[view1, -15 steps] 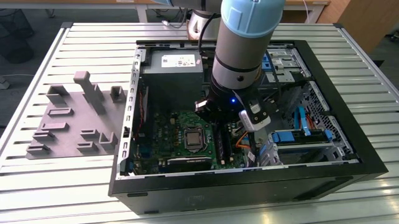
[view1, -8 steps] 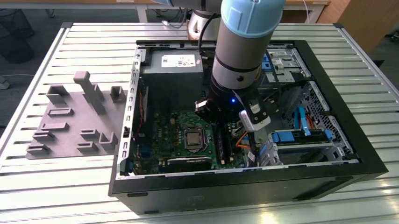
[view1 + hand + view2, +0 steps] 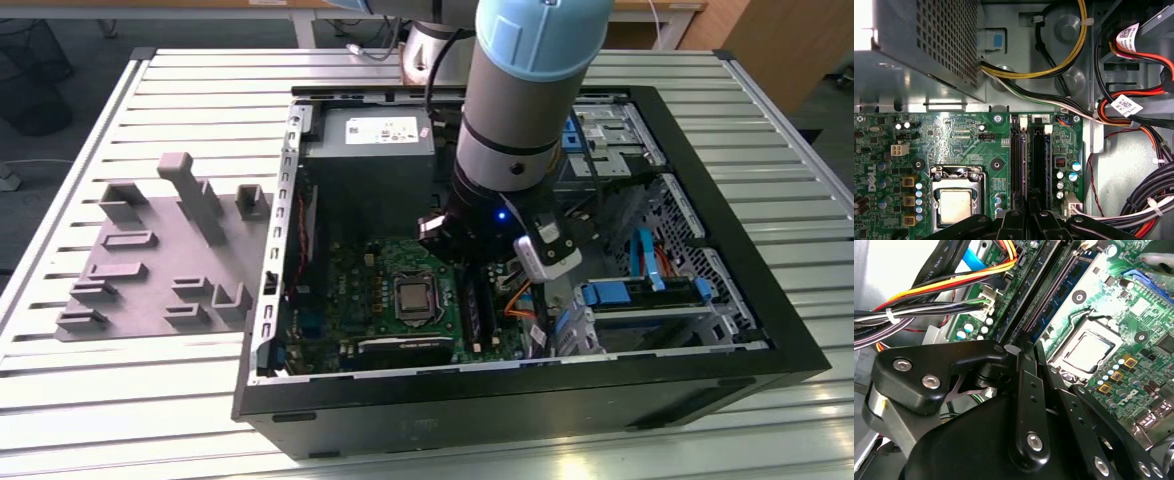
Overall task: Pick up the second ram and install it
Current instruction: 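Insert the second ram into the second slot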
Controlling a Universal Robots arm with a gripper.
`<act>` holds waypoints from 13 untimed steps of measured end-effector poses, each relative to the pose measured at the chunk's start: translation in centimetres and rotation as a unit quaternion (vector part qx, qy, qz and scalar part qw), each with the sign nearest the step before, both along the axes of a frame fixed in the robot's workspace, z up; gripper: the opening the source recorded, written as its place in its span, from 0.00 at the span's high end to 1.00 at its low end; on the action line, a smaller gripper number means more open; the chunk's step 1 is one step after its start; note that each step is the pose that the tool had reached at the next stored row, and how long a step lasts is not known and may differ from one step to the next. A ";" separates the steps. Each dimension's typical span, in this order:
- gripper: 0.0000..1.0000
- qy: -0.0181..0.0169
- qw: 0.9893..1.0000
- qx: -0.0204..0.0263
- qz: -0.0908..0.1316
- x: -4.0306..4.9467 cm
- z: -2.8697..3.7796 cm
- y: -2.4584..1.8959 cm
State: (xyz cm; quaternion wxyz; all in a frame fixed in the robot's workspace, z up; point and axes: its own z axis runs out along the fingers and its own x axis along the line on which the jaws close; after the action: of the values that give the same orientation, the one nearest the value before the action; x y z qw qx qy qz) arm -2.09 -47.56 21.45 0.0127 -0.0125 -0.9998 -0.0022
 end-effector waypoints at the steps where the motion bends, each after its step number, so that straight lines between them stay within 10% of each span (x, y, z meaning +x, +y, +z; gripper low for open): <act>1: 0.86 0.000 1.000 0.000 0.000 0.00 0.00 0.00; 13: 0.86 0.000 1.000 0.000 0.000 0.01 -0.27 0.00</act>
State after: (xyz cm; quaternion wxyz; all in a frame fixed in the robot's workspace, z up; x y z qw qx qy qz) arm -2.09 -47.56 21.18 0.0129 -0.0124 -0.9998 -0.0022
